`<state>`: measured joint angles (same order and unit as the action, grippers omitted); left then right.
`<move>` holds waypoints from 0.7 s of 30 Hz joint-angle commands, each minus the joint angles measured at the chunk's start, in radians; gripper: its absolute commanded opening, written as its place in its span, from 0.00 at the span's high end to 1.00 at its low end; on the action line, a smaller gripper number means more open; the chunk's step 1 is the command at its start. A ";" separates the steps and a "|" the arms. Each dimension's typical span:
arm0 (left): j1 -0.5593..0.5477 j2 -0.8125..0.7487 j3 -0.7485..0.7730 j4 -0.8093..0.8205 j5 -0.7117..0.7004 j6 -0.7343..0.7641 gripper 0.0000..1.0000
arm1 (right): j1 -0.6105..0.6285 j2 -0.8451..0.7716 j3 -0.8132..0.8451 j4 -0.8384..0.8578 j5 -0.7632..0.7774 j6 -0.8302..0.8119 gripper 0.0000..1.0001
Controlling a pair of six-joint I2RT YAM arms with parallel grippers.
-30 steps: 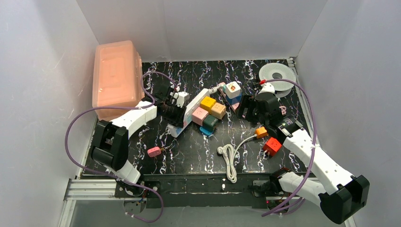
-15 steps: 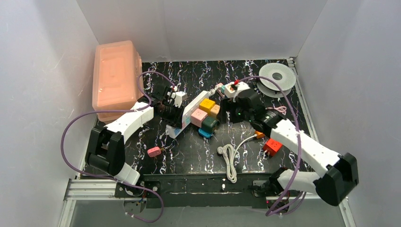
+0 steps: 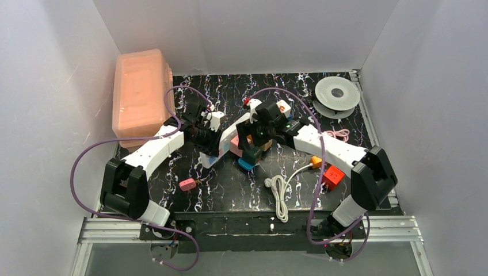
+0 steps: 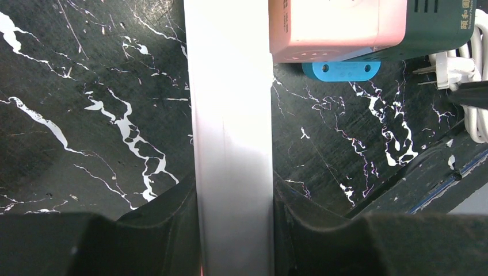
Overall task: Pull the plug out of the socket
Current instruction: Remove the plug from the socket.
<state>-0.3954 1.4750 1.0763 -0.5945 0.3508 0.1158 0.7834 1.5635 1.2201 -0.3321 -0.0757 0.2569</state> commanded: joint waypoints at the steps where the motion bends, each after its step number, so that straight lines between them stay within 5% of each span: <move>1: -0.003 -0.099 0.039 0.013 0.140 0.027 1.00 | 0.008 0.047 0.058 0.044 -0.045 -0.057 0.06; 21: -0.003 -0.110 0.058 0.004 0.153 0.016 1.00 | 0.008 0.224 0.087 0.142 -0.111 -0.117 0.07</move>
<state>-0.3946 1.4563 1.0763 -0.6086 0.3508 0.1223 0.7914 1.7733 1.2930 -0.2546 -0.1551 0.1581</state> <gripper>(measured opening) 0.335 0.928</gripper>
